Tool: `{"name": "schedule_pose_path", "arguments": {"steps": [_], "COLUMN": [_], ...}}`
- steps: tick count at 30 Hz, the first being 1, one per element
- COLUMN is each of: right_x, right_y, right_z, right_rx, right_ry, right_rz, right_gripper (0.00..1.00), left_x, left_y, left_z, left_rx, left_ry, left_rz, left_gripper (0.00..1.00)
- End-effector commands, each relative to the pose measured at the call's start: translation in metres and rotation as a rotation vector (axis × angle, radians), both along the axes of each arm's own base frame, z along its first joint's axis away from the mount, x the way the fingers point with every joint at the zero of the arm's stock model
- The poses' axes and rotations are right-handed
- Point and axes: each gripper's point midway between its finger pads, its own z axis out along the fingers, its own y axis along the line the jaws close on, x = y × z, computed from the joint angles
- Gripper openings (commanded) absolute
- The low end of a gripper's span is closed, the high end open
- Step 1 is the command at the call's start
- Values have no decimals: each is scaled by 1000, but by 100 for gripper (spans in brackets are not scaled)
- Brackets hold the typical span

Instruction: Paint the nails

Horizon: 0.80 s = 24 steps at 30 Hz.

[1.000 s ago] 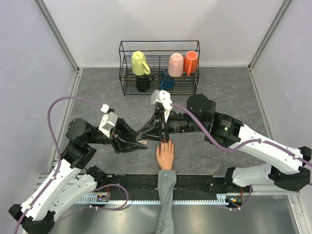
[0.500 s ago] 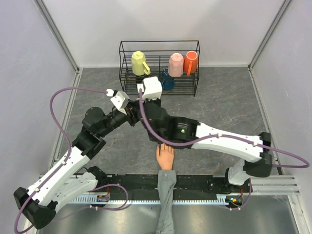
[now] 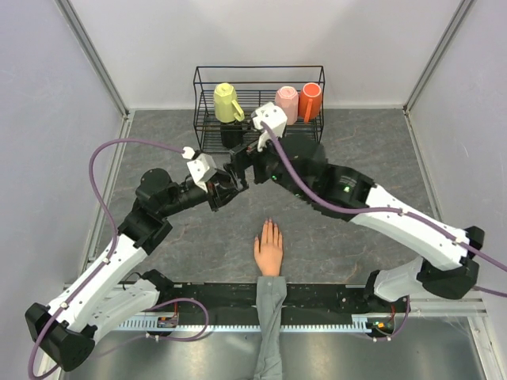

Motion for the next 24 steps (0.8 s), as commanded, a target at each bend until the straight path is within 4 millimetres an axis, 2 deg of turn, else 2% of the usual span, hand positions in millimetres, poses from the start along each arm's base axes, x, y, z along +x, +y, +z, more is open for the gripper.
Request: {"name": "schedule_pose_path", "arguments": {"steps": [1,2,4,5,6,7,8,9,10,16,22,24], "right_x": [-62,-59,-72,-65,-77,-80,-72,-80,-73,-48,-36,-34], "right_y": [13,8,4,-4,-6,-10,-17,-18,-22,-17,-7,-2], "right_z": [6,0,1,-4,-2,3,0,2,1,-15,-9,-14], "right_rx": [24,19,34,35,54,76,85,105,108,112,136,133], "right_ry": [8,19,29,41,48,43,54,65,69,93,51,71], "right_rz": [509,531,642,648,739,774,777,843,829,796,795,813], "right_gripper": [98,98,96,91,88,85,81,79,77,63,63,63], "left_x": [-36,-46,-53,-65,-67,-64,-67,-61,-52,-33,-24,-21], "left_y": [-13,-16,-17,-19,-19,-17,-16,-16,-12,-4,-5,-4], "left_z": [9,7,10,5,5,8,9,6,12,7,1,1], "left_rx": [12,9,-10,-11,-17,-27,-36,-42,-60,-91,-82,-84], "left_ry": [-69,-53,-43,10,30,25,71,101,65,87,119,118], "left_rz": [-233,-301,-374,-476,-510,-524,-564,-563,-541,-408,-391,-386], "left_gripper": [2,2,2,2,2,2,2,2,2,2,2,2]}}
